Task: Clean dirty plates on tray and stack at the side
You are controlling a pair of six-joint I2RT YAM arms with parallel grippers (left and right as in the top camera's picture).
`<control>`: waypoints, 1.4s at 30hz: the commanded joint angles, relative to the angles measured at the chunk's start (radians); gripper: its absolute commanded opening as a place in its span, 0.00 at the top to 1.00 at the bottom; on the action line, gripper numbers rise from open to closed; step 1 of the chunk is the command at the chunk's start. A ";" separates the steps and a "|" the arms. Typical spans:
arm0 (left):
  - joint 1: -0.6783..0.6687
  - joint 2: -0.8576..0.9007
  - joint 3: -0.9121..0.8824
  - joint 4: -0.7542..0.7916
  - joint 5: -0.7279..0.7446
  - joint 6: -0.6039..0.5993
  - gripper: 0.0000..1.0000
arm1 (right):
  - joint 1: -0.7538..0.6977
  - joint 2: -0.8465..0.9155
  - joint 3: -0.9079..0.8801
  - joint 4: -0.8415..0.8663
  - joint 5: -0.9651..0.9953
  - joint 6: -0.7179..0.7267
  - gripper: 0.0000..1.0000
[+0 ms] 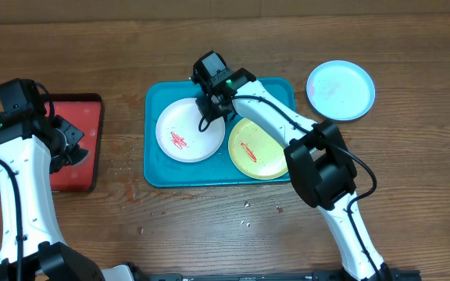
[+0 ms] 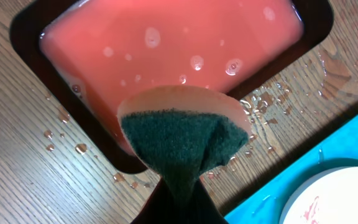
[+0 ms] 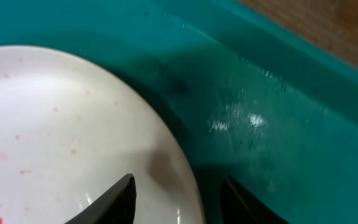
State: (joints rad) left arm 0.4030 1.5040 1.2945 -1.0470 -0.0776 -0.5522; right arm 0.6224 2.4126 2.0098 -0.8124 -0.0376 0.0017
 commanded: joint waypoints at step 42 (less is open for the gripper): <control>-0.579 0.370 -0.010 0.429 0.314 0.099 0.96 | -0.007 0.050 0.007 -0.242 -0.167 0.497 0.96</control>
State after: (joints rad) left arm -0.1528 1.7935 1.2915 -0.6544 0.2256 -0.4202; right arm 0.6117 2.4290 2.0354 -1.0550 -0.2142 0.4896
